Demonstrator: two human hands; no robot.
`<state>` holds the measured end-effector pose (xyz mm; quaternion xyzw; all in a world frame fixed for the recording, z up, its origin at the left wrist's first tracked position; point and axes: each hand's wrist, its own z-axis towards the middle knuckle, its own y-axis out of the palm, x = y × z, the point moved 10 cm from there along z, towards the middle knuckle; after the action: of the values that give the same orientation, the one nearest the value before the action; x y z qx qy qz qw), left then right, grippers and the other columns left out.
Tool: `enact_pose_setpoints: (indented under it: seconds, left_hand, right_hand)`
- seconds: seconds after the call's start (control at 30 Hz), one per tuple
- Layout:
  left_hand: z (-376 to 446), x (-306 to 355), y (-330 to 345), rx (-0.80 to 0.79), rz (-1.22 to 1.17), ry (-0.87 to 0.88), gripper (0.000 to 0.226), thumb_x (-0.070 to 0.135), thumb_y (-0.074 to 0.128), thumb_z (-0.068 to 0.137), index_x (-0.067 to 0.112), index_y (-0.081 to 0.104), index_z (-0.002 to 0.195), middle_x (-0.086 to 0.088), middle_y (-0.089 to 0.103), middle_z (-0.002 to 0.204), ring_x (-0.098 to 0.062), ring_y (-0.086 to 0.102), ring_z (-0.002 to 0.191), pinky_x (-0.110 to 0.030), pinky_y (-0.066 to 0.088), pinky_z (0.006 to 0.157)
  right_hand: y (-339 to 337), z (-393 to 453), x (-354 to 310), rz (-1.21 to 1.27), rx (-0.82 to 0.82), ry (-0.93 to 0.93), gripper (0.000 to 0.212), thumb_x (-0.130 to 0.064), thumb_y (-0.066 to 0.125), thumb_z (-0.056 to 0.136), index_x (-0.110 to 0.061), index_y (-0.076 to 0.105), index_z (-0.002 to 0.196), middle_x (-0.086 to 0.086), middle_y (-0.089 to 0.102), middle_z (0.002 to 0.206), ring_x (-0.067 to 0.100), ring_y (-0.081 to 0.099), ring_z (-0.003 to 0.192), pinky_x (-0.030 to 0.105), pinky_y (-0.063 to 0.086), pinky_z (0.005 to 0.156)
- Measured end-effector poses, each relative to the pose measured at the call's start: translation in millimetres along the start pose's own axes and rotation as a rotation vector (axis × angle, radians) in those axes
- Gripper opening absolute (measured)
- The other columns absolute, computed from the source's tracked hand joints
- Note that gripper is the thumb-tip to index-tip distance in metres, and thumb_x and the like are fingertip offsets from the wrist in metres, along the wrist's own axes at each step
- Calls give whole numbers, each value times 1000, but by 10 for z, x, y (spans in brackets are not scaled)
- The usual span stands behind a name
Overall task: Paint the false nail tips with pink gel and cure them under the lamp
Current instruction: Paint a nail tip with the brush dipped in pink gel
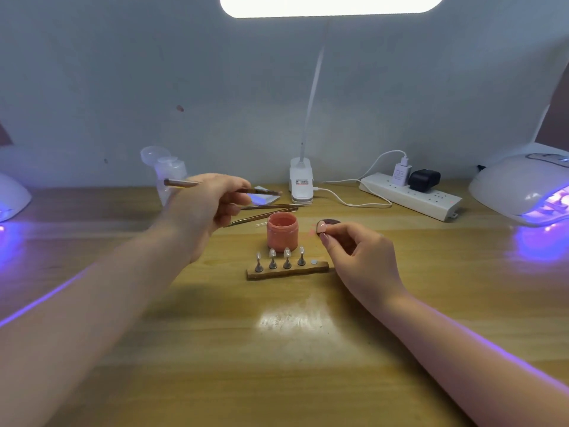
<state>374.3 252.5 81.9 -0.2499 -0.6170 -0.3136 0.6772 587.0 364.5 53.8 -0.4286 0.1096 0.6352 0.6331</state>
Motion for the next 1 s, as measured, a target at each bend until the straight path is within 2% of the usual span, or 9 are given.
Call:
enact_pose_setpoints:
  seconds: [0.1,0.23,0.37,0.47,0.57,0.73,0.87,0.93,1.0]
  left_hand:
    - [-294,89,173,-39,54,240,22,15,58,94,22,73,80,2,72,73,-3,58,57,-16,46,54]
    - [-744,150,410,-105,166,545,12,17,60,91,26,68,92,11,72,80,0,64,70,-12,48,63]
    - [-993,189,511,-87,411,797,14,21,61,88,25,65,100,9,69,93,-5,65,89,-13,47,78]
    - [-1012,156,532,-94,443,832,17,10,65,86,16,68,101,2,70,98,-7,65,97,-19,49,81]
    - [-1010,125,562,-116,471,835,13,10,64,87,10,70,99,5,69,92,-6,64,89,-21,50,78]
    - [-1023,112,517,-127,445,818,17,21,54,84,11,67,88,9,64,82,-8,59,77,-15,45,70]
    - [-993,119,496,-92,412,776,12,15,62,87,17,67,98,10,67,94,-1,63,90,-11,45,76]
    - [-982,108,515,-107,423,769,14,11,62,87,16,67,98,7,68,95,-1,64,91,-13,46,77]
    - [-993,96,539,-143,448,785,9,14,61,87,10,68,92,7,66,86,-7,62,81,-17,46,71]
  right_hand:
    - [-12,7,1,22,10,14,10,-13,70,86,-12,75,94,-6,72,82,5,64,73,29,52,70]
    - [-12,9,-50,56,7,-19,10,-12,70,87,-13,74,96,-7,73,84,4,65,74,26,53,70]
    - [-13,2,-104,50,17,-81,7,-12,71,86,-13,74,93,-7,72,82,8,65,73,29,53,67]
    - [-12,-6,-122,64,15,-107,8,-11,71,86,-13,74,94,-8,71,83,9,66,74,32,54,69]
    - [-10,-11,-140,55,10,-132,10,-9,71,86,-12,73,95,-6,71,84,10,66,76,33,54,71]
    - [-7,-12,-123,57,10,-125,8,-13,70,87,-12,73,95,-4,72,83,13,66,76,37,53,69]
    - [1,-17,-147,55,4,-136,9,-12,70,87,-12,73,96,-4,71,84,11,66,76,33,53,69]
    - [0,-22,-159,57,1,-143,10,-11,70,87,-11,73,97,-4,71,85,9,66,77,31,54,70]
    - [-7,-24,-156,57,3,-140,11,-10,70,87,-12,73,97,-4,71,84,9,65,76,30,53,70]
